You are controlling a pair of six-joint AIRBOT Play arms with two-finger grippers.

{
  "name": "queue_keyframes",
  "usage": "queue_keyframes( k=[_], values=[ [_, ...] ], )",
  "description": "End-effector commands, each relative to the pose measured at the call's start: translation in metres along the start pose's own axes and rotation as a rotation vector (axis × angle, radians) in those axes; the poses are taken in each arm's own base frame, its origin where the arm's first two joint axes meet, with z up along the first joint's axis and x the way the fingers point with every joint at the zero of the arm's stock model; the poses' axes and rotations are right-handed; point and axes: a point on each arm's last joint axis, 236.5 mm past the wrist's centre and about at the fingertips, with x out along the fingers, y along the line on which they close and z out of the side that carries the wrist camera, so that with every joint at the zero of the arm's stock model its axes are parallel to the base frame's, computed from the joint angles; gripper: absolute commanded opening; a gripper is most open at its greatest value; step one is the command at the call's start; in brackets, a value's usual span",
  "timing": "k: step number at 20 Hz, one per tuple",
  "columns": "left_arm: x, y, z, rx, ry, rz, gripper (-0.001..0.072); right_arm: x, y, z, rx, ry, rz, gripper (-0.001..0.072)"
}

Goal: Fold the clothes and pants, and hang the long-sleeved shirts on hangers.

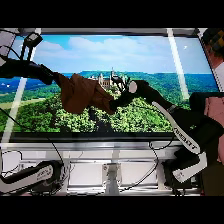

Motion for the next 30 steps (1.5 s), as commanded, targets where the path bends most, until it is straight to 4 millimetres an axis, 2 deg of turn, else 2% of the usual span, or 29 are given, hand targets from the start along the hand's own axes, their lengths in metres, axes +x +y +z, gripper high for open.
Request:
queue_keyframes(
  k=[1,2,3,4,6,8,10,12,14,16,20,26,30],
  values=[
    [0.001,0.001,-0.001,-0.003,0.004,0.0,0.0018,0.014,0.019,0.011,-0.01,-0.052,0.026,0.0538],
    [0.001,0.001,-0.001,-0.003,0.003,0.001,0.0018,0.016,0.021,0.013,-0.025,-0.063,0.017,0.044],
    [0.001,0.001,-0.001,-0.003,0.003,0.001,0.0018,0.017,0.02,0.015,-0.042,-0.074,0.002,0.0248],
    [0.001,0.002,0.0,-0.005,0.001,0.004,0.0018,0.015,0.018,0.017,-0.049,-0.076,-0.007,0.0016],
    [-0.001,0.011,0.003,-0.059,-0.021,0.034,0.0018,0.006,0.011,0.02,-0.067,-0.072,-0.029,0.0013],
    [-0.006,0.03,0.005,-0.142,-0.057,0.087,0.0018,-0.018,0.005,0.033,-0.093,-0.106,-0.058,0.0013],
    [-0.015,0.052,0.001,-0.237,-0.085,0.138,0.0018,-0.061,-0.008,0.059,-0.115,-0.202,-0.11,0.0013],
    [-0.025,0.073,-0.012,-0.334,-0.094,0.178,0.0018,-0.11,-0.026,0.081,-0.112,-0.311,-0.164,0.0012],
    [-0.037,0.094,-0.027,-0.432,-0.101,0.216,0.0018,-0.157,-0.048,0.091,-0.072,-0.401,-0.199,0.0012],
    [-0.047,0.107,-0.041,-0.491,-0.099,0.239,0.0018,-0.194,-0.07,0.092,-0.025,-0.462,-0.226,0.0013],
    [-0.056,0.117,-0.057,-0.534,-0.085,0.253,0.0018,-0.246,-0.089,0.09,0.002,-0.552,-0.28,0.0013],
    [-0.058,0.12,-0.062,-0.541,-0.077,0.263,0.0018,-0.292,-0.131,0.078,0.04,-0.603,-0.399,0.0013],
    [-0.063,0.127,-0.071,-0.55,-0.066,0.288,0.0018,-0.329,-0.161,0.059,0.079,-0.621,-0.494,0.0013]
  ],
)
